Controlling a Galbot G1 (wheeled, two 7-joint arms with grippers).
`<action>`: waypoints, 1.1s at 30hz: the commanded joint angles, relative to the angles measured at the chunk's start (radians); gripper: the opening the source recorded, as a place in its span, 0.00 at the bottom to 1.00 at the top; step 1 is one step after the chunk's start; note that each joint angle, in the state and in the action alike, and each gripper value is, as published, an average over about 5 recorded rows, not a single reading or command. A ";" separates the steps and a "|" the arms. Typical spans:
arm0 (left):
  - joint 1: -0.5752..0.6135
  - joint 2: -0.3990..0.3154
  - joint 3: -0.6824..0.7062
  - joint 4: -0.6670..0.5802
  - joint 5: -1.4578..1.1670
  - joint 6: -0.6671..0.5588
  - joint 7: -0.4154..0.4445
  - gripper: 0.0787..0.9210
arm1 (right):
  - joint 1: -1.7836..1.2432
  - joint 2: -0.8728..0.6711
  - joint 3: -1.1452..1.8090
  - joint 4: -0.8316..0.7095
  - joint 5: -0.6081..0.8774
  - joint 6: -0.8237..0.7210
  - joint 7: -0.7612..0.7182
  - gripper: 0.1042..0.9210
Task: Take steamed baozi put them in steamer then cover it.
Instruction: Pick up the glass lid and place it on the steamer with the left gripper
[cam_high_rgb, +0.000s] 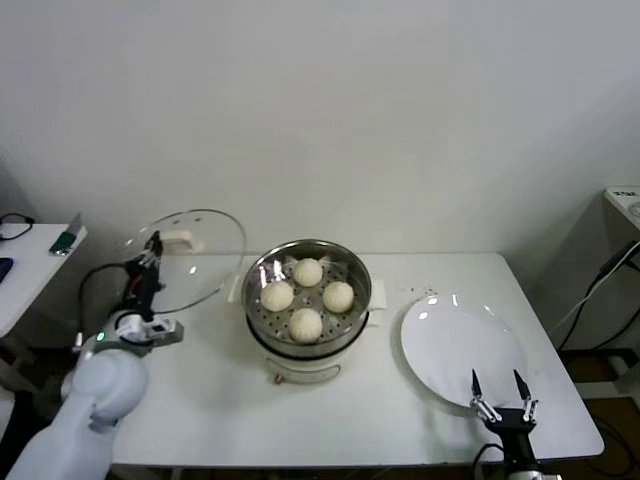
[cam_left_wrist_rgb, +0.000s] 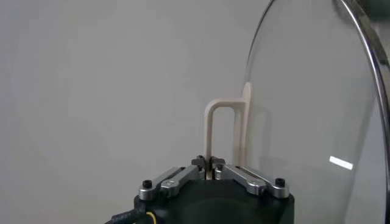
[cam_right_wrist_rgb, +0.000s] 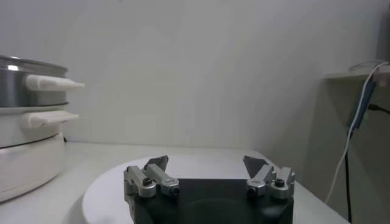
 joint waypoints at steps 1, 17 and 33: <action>-0.185 -0.145 0.375 -0.140 0.192 0.255 0.184 0.07 | 0.030 -0.011 -0.008 -0.013 0.006 0.009 0.005 0.88; -0.139 -0.474 0.518 -0.010 0.487 0.246 0.230 0.07 | 0.103 -0.041 -0.024 -0.016 0.008 -0.034 -0.013 0.88; -0.086 -0.476 0.483 0.045 0.554 0.207 0.163 0.07 | 0.093 -0.009 -0.020 -0.017 0.005 -0.010 -0.009 0.88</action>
